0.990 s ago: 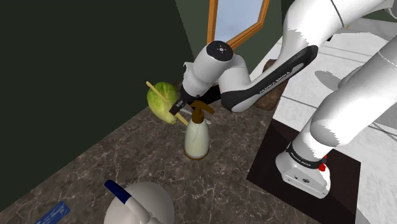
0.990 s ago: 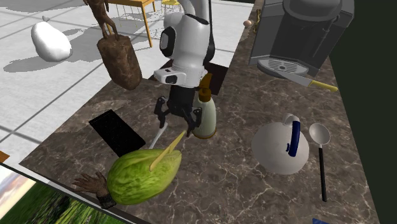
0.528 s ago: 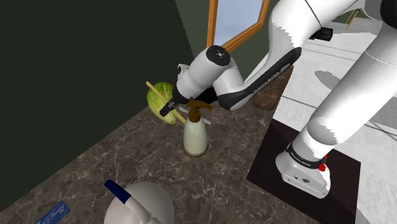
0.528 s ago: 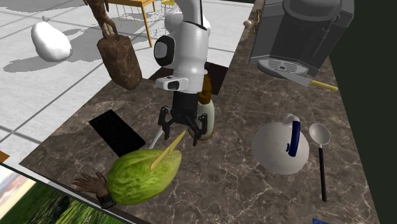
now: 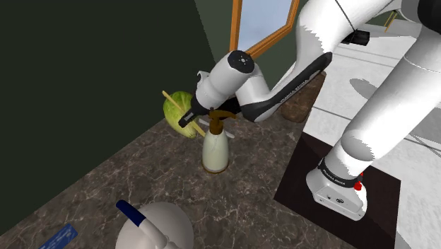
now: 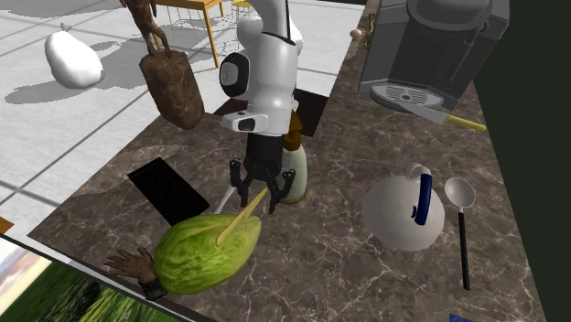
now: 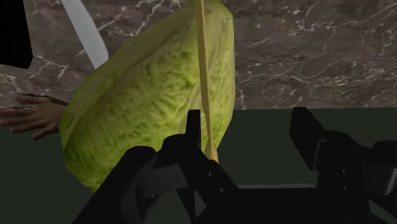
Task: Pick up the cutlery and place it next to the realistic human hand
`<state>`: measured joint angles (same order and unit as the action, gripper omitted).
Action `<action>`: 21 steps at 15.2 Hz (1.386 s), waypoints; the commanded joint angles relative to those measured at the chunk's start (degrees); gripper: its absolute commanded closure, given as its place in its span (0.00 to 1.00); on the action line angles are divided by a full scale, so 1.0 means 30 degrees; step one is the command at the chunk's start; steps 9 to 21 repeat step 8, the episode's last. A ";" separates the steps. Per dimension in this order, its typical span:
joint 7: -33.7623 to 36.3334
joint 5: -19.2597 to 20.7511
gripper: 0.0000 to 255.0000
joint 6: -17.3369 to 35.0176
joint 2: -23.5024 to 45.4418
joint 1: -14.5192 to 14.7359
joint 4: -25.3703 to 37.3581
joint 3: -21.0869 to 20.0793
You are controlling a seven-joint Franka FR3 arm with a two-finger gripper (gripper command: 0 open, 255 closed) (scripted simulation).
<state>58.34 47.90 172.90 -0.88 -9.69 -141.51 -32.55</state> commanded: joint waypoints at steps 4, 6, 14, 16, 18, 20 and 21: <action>-0.0370 0.0595 1.00 -0.2677 0.0829 -0.0117 0.0329 0.0007; -0.0377 0.0675 1.00 -0.2487 0.0790 -0.0184 0.0158 0.0077; 0.1596 0.2591 1.00 -0.2830 0.1331 0.0065 0.0700 0.0044; 0.1596 0.2591 1.00 -0.2830 0.1331 0.0065 0.0700 0.0044; 0.1596 0.2591 1.00 -0.2830 0.1331 0.0065 0.0700 0.0044; 0.1596 0.2591 1.00 -0.2830 0.1331 0.0065 0.0700 0.0044; 0.1596 0.2591 1.00 -0.2830 0.1331 0.0065 0.0700 0.0044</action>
